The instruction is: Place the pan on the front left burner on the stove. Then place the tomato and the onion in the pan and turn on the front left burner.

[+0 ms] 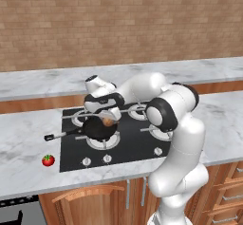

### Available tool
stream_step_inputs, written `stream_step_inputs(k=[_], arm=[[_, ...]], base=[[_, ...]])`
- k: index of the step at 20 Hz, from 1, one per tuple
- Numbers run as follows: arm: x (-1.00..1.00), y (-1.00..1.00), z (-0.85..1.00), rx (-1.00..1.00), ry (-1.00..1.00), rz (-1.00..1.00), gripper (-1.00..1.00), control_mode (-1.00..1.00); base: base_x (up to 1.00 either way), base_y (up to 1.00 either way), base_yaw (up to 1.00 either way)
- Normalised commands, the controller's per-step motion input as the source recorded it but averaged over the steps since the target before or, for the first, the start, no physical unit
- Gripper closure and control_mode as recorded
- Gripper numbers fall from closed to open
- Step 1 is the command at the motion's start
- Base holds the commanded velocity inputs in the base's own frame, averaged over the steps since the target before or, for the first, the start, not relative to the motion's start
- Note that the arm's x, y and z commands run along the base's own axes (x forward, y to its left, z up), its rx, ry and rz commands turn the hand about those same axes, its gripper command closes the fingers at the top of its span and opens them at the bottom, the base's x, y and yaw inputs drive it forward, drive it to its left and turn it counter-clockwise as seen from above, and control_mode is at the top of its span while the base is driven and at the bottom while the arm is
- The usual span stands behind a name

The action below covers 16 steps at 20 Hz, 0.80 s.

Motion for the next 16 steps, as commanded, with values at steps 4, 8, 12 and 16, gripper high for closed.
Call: stream_step_inputs(k=[4, 8, 12, 16], arm=[[0.1, 0.0, -0.06, 0.0, 0.0, 0.0, 1.0, -1.0], [0.09, 0.0, -0.11, 0.0, 0.0, 0.0, 1.0, -1.0], [0.04, 0.0, -0.12, 0.0, 0.0, 0.0, 1.0, -1.0], [0.01, 0.0, -0.01, 0.01, -0.03, 0.0, 1.0, -1.0]], base=[[0.0, 0.0, 0.0], [0.0, 0.0, 0.0], [0.0, 0.0, 0.0], [0.0, 0.0, 0.0]])
